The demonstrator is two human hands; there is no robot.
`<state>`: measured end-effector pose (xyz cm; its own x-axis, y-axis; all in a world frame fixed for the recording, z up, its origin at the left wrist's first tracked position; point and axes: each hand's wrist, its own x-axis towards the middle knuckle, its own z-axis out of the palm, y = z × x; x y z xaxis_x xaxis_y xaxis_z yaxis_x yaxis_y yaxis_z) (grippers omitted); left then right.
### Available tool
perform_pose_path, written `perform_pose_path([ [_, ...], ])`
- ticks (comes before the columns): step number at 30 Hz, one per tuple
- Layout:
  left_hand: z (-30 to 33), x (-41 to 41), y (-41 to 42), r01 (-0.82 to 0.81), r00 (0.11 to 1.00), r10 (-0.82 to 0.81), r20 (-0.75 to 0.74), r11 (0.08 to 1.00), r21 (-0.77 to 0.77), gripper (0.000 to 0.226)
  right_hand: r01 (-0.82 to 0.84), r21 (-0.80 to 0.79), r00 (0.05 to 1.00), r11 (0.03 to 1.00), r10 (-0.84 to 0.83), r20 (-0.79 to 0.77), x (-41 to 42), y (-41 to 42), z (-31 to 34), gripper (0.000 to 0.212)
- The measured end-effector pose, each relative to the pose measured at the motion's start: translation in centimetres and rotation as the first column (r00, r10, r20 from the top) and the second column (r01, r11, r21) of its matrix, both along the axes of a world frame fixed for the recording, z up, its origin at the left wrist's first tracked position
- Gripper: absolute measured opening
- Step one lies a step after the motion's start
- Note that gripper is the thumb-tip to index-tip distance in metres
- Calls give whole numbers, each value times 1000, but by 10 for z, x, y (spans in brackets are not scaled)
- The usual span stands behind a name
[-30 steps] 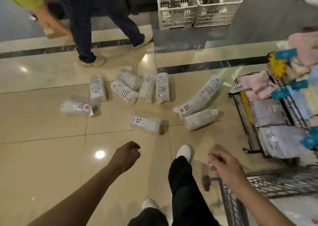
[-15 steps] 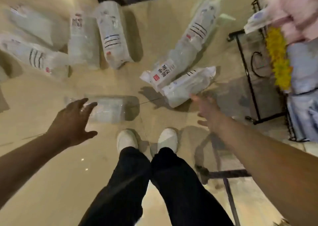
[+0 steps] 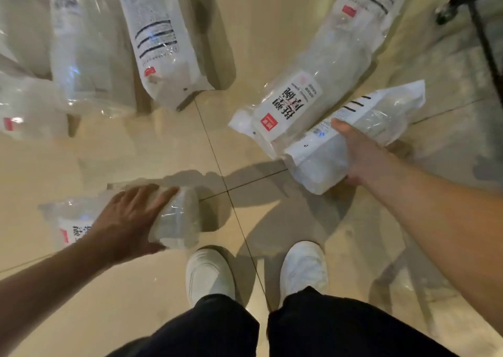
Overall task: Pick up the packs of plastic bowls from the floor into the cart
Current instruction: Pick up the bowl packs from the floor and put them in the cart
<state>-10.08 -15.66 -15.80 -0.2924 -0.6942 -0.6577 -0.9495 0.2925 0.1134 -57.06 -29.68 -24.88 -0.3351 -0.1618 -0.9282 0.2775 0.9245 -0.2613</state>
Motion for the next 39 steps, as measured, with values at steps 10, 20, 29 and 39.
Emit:
perform_pose_path([
  [10, 206, -37, -27, -616, 751, 612, -248, 785, 71, 124, -137, -132, 990, 982, 129, -65, 15, 71, 249, 153],
  [20, 561, -67, -92, -643, 217, 783, -582, 564, 519, 56, -299, -413, 948, 860, 318, -24, 65, 104, 644, 136],
  [29, 767, -119, -95, -380, 212, 697, -685, 705, 599, 57, -290, -665, 884, 689, 459, 90, 35, 138, 863, 96],
  [39, 823, -242, -97, -117, 342, 638, -690, 757, 643, 52, 40, -700, 998, 713, -60, -4, 7, 258, 928, 106],
])
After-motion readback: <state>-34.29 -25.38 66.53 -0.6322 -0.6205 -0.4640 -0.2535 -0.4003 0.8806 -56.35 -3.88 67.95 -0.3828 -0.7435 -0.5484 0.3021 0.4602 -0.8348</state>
